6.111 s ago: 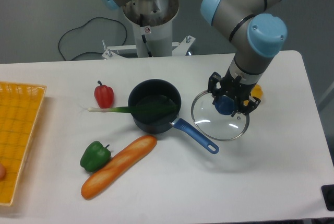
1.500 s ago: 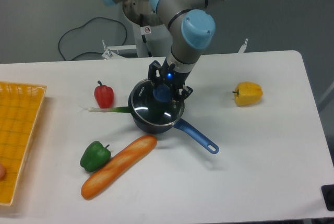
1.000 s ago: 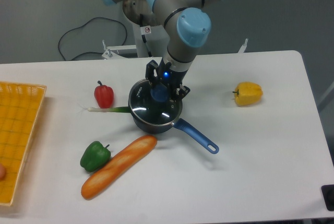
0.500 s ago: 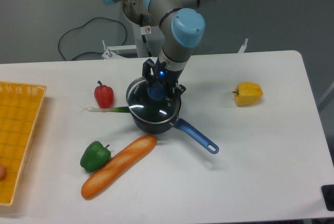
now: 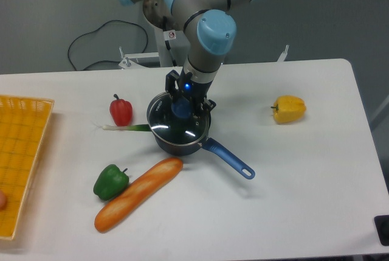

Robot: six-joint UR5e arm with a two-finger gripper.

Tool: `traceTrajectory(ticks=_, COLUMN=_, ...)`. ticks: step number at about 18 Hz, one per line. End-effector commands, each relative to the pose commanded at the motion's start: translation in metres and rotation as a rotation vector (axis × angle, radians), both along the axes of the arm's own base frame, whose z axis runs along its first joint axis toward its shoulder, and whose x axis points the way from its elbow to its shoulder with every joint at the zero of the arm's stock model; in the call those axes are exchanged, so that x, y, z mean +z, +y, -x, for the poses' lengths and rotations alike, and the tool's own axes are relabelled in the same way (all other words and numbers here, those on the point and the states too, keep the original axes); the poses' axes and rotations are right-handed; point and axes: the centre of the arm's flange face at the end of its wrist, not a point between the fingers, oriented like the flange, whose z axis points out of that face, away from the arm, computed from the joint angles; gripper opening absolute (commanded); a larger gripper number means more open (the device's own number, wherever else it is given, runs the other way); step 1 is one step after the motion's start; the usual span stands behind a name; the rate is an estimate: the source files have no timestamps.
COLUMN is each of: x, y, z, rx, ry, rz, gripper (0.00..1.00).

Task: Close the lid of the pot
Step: 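Lower the glass lid onto the saucepan rim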

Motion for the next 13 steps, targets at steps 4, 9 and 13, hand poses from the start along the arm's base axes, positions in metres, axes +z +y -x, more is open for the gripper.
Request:
traceTrajectory(ticks=4, x=0.0007, y=-0.0001, z=-0.0002, rx=0.0, ry=0.001, rz=-0.001, gripper=0.27)
traceTrajectory(ticks=9, x=0.0035, y=-0.0011, z=-0.0006, rx=-0.002, ry=0.01, rz=0.0, gripper=0.27)
traceTrajectory(ticks=13, x=0.0042, y=-0.001, z=-0.0001, rx=-0.002, ry=0.012, rz=0.001, gripper=0.27)
